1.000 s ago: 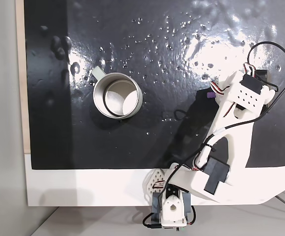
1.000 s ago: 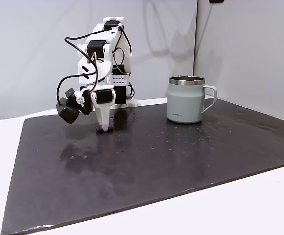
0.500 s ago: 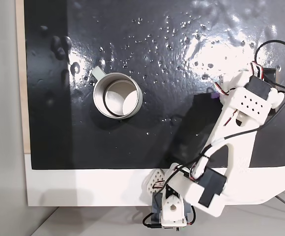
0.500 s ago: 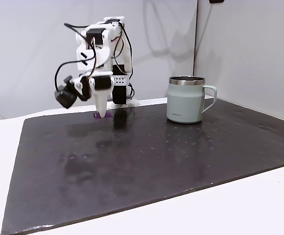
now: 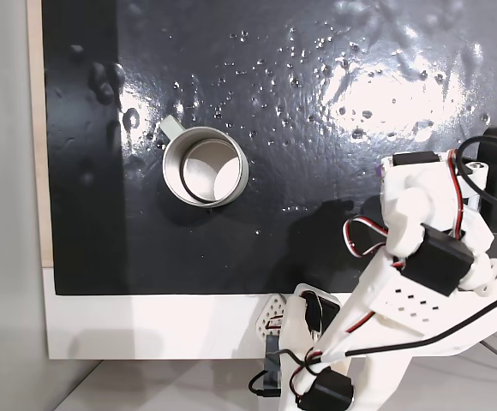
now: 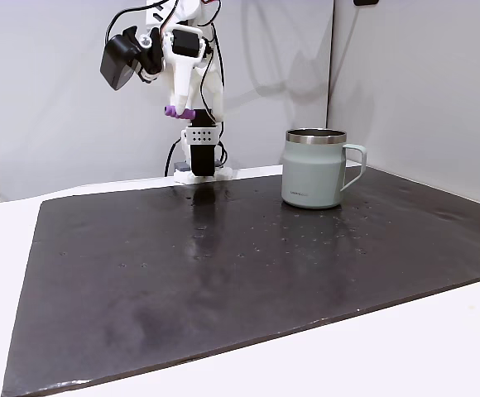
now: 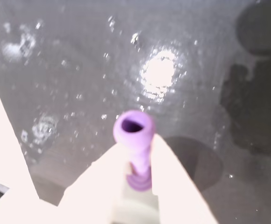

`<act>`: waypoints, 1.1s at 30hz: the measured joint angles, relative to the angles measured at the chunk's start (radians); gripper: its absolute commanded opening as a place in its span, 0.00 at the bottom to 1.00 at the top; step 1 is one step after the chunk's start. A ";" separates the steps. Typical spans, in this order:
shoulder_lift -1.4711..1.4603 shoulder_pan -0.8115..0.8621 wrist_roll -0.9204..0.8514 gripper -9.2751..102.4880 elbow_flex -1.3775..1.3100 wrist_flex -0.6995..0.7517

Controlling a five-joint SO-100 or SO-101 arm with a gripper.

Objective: Grasp a pengrip and put it in the cup.

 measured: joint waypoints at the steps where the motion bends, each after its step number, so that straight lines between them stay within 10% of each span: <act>1: 0.020 -0.011 0.000 0.08 0.000 0.008; 33: 0.017 -0.859 0.551 0.08 -0.114 0.074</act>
